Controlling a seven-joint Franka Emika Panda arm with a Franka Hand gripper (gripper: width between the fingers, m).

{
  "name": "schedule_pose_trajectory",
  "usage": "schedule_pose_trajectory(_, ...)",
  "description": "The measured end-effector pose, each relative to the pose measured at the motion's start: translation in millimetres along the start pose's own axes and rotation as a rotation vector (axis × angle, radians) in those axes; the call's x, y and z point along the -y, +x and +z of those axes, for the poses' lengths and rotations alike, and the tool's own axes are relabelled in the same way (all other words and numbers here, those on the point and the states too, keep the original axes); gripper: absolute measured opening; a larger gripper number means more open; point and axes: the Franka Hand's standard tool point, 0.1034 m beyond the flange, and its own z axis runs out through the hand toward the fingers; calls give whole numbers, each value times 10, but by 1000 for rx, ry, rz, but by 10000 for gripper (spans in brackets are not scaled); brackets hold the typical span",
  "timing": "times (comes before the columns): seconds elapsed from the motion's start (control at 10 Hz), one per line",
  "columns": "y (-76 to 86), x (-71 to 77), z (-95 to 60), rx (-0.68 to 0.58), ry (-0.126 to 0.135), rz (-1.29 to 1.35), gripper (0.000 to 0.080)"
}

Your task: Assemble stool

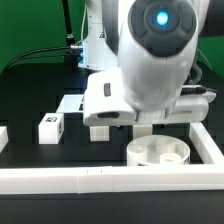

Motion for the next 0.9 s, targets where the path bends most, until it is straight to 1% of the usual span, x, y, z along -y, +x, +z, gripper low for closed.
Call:
schedule_pose_trajectory(0.1,54,9,-22,-16,1,-3,649)
schedule_pose_trajectory(0.2,41,21,-16,-10,1,-8,649)
schedule_pose_trajectory(0.3,-51,16,51,75,2,-9,649)
schedule_pose_trajectory(0.4,-13,42,60,81,-1,-11,649)
schedule_pose_trajectory(0.5,-15,68,56,80,-4,-15,649)
schedule_pose_trajectory(0.7,-7,44,76,82,-2,-12,649)
schedule_pose_trajectory(0.8,-4,45,109,88,-3,-12,501)
schedule_pose_trajectory(0.9,-2,49,122,90,-3,-13,501)
